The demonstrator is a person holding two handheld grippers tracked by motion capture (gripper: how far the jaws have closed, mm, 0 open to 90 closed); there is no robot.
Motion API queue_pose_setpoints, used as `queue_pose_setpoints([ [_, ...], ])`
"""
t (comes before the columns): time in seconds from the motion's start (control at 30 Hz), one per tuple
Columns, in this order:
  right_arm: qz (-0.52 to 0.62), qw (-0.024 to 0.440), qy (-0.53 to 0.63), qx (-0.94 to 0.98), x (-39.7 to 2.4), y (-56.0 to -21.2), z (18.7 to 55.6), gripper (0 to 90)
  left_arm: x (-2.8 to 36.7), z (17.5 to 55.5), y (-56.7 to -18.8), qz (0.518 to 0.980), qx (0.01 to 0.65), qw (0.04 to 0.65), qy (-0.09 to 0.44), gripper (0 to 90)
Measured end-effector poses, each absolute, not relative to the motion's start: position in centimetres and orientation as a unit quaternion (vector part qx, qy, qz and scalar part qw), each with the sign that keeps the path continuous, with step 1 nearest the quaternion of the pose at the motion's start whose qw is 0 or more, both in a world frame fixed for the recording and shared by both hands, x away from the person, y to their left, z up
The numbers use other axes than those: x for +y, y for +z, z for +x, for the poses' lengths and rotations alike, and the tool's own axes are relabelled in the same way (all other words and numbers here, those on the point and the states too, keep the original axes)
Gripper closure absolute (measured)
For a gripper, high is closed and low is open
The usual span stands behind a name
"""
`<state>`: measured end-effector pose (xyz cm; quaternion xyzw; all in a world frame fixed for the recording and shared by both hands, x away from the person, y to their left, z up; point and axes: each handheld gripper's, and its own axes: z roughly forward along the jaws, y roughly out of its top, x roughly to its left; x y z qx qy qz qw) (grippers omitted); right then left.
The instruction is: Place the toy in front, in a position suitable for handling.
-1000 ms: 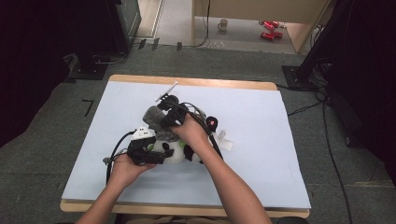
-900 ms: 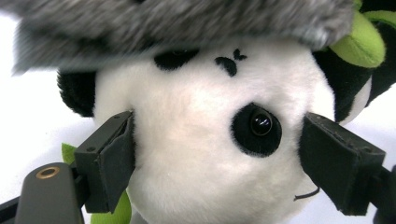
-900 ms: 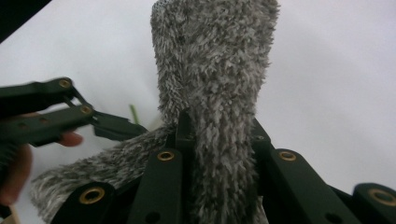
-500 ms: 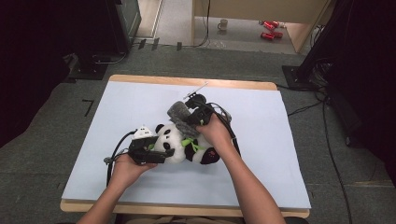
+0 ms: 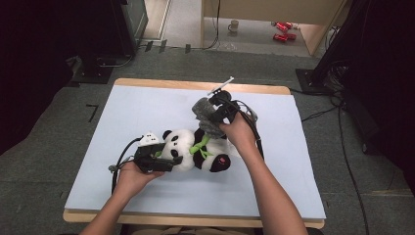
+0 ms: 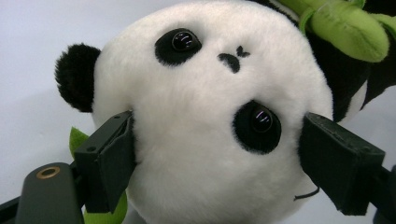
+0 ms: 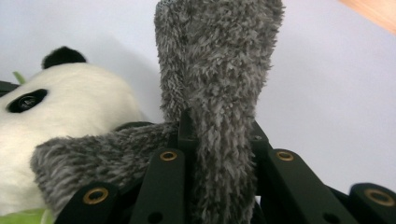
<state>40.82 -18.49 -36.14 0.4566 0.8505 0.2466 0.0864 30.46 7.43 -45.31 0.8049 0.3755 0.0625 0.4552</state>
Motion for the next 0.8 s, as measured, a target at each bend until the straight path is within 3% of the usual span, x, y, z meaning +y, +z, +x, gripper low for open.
queue_pose_setpoints([
  [0.27, 0.436, 0.082, 0.298, 0.845, -17.9, -33.7, 39.7, 76.1, 7.5, 30.5, -45.4, 0.804, 0.373, 0.459, 0.061, 16.1],
  [0.4, 0.416, 0.051, 0.336, 0.844, -15.8, -33.0, 38.8, 76.0, 7.6, 30.6, -45.4, 0.804, 0.371, 0.46, 0.062, 16.1],
  [0.6, 0.391, 0.016, 0.353, 0.85, -12.7, -33.6, 37.7, 75.7, 7.7, 30.7, -45.4, 0.801, 0.374, 0.463, 0.058, 16.2],
  [0.8, 0.377, -0.024, 0.338, 0.862, -9.5, -36.3, 36.6, 75.5, 7.8, 30.8, -45.3, 0.8, 0.378, 0.463, 0.057, 16.0],
])
